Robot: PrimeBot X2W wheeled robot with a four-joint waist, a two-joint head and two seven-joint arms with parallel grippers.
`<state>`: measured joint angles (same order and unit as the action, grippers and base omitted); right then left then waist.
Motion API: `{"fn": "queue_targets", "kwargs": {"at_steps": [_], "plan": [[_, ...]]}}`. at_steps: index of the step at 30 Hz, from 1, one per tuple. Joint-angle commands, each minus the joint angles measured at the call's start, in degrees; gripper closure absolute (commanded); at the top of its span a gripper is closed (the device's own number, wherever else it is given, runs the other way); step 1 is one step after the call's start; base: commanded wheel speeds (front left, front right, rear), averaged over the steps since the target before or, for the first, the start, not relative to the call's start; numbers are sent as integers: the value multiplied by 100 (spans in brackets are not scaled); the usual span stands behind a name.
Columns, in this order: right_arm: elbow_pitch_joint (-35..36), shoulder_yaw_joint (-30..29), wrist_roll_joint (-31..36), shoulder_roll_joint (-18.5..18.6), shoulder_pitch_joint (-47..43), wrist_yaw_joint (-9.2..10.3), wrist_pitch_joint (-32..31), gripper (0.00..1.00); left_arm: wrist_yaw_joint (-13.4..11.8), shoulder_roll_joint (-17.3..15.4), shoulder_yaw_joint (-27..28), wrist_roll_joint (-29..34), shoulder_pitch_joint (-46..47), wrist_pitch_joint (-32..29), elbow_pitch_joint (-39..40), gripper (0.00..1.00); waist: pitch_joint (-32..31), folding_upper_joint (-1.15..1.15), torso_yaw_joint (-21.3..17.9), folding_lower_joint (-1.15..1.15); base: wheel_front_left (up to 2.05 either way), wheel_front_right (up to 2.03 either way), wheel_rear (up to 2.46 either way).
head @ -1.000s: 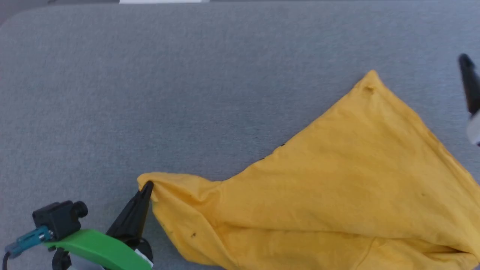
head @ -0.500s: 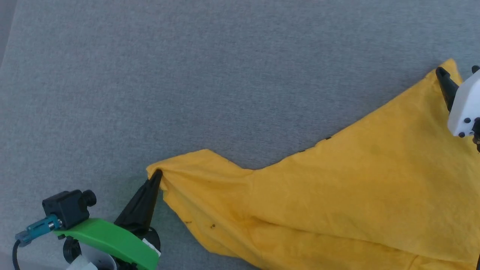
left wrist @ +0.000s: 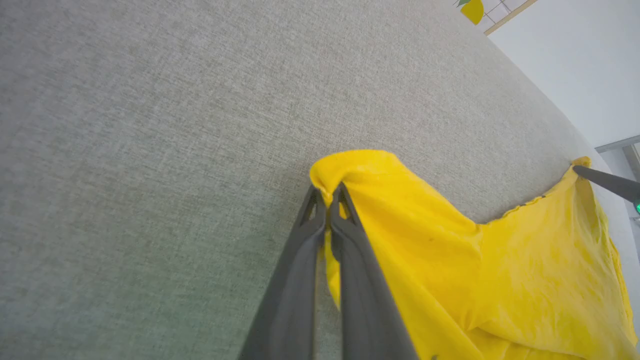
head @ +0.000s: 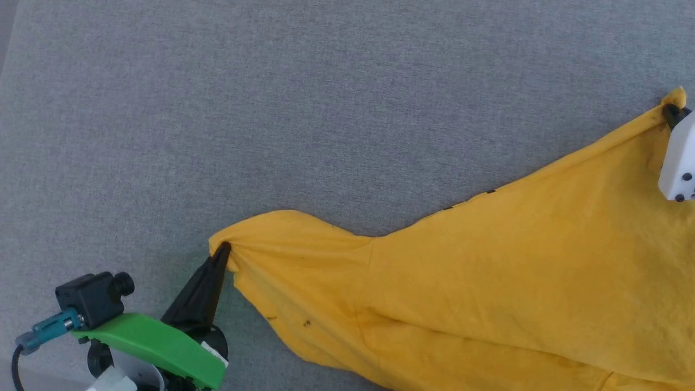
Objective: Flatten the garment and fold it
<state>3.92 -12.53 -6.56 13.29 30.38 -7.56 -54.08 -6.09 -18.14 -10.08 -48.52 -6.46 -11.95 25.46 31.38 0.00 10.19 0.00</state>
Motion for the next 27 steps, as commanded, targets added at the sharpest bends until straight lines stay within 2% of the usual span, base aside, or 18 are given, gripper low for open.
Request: {"fn": "queue_targets", "kwargs": {"at_steps": [1,7,15,22,27], "plan": [[1,-1,42,-21,-90,8,89,100,1,-34,43,-34,136,63,13,100,-56,0,-52,0,0,0,0],[8,-99,-11,-283,49,8,933,100,-115,8,261,16,399,230,-124,100,-438,0,-240,0,0,0,0],[113,-86,-333,-612,246,8,2151,100,-414,-197,580,522,1746,371,-605,100,-1381,0,-485,0,0,0,0],[289,98,-622,-720,718,8,2885,100,-370,-597,493,1041,3377,216,-993,100,-2192,0,-724,0,0,0,0],[311,354,-831,-729,1037,8,3071,100,-254,-825,331,1310,4323,40,-1306,100,-2635,0,-879,0,0,0,0]]}}
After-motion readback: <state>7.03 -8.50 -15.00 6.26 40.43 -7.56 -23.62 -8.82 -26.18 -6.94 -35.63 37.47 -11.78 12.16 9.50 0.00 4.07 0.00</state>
